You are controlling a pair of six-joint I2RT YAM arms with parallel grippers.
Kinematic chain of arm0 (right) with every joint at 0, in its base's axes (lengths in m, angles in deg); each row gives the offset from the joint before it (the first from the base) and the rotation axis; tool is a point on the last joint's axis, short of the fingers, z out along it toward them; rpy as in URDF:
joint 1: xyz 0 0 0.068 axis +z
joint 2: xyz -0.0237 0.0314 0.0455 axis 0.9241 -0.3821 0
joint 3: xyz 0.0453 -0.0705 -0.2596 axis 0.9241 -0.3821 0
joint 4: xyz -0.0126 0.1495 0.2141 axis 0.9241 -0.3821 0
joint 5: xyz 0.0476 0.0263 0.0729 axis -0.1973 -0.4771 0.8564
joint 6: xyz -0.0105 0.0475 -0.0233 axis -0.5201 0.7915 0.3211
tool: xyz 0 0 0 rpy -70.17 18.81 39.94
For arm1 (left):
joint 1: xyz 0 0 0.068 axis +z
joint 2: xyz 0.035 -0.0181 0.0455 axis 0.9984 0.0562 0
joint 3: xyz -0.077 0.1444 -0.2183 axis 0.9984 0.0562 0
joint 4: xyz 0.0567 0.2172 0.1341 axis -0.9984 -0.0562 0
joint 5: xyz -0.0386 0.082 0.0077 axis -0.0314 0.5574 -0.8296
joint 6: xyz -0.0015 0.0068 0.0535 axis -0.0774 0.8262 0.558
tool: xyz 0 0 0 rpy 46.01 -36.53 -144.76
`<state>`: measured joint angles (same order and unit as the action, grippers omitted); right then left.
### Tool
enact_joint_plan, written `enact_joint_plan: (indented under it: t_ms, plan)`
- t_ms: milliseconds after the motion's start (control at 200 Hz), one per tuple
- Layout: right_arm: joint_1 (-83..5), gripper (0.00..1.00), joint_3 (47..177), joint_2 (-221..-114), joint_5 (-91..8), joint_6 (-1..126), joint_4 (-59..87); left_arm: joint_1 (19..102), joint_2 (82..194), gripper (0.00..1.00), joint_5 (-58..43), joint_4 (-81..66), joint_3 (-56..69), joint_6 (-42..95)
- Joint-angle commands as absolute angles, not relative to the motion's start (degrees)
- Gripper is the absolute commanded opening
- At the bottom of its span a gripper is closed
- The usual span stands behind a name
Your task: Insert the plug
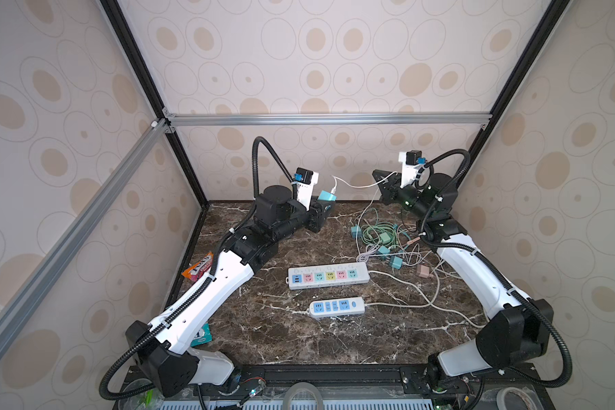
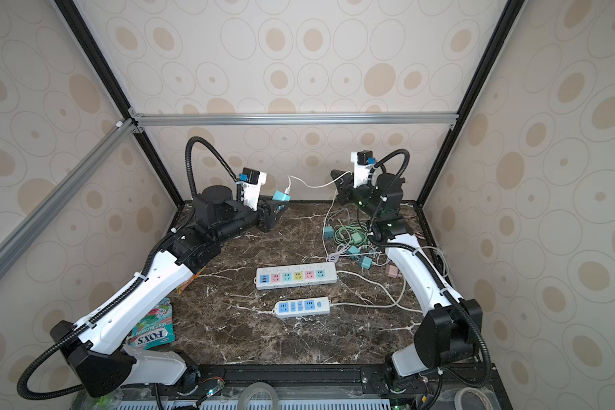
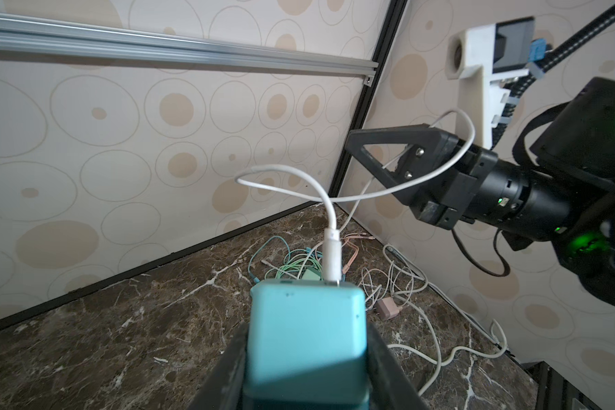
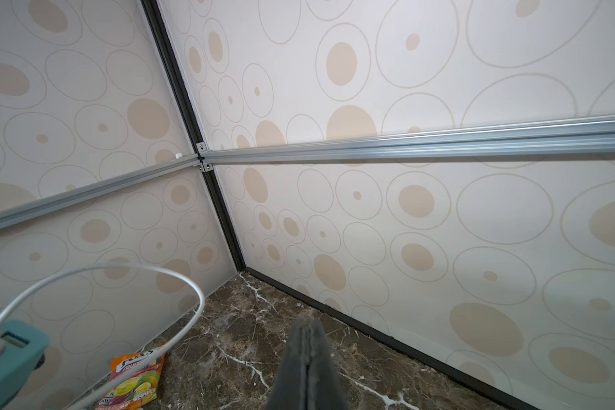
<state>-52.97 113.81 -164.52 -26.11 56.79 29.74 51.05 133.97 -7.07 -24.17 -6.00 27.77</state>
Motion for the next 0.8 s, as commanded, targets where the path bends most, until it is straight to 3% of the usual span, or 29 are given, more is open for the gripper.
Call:
enact_joint_plan:
  t_ms: [0, 300, 510, 590, 660, 795]
  plan:
    - [-49.92, 0.0, 116.11, -166.39, -28.14, 56.2, 27.67, 51.82, 132.59, 0.0, 1.62, -25.79, -6.03, 27.81]
    - [-41.59, 0.0, 132.87, -184.79, -28.76, 55.42, 28.2, 57.61, 138.23, 0.0, 16.99, -27.96, -5.51, 26.29]
    - [-36.81, 0.01, 153.49, -200.9, -29.89, 54.89, 25.25, 70.18, 142.77, 0.0, 20.61, -27.21, -14.57, 26.32]
    - [-36.03, 0.16, 159.47, -206.05, -28.9, 56.27, 24.2, 77.54, 145.21, 0.0, 20.21, -29.19, -21.41, 24.62]
    - [-35.98, 0.39, 161.02, -208.24, -27.38, 57.07, 22.32, 82.96, 147.25, 0.0, 21.27, -30.38, -25.32, 22.71]
    - [-36.07, 0.67, 150.77, -203.97, -28.96, 51.0, 18.98, 86.94, 148.7, 0.0, 22.65, -31.53, -24.39, 22.44]
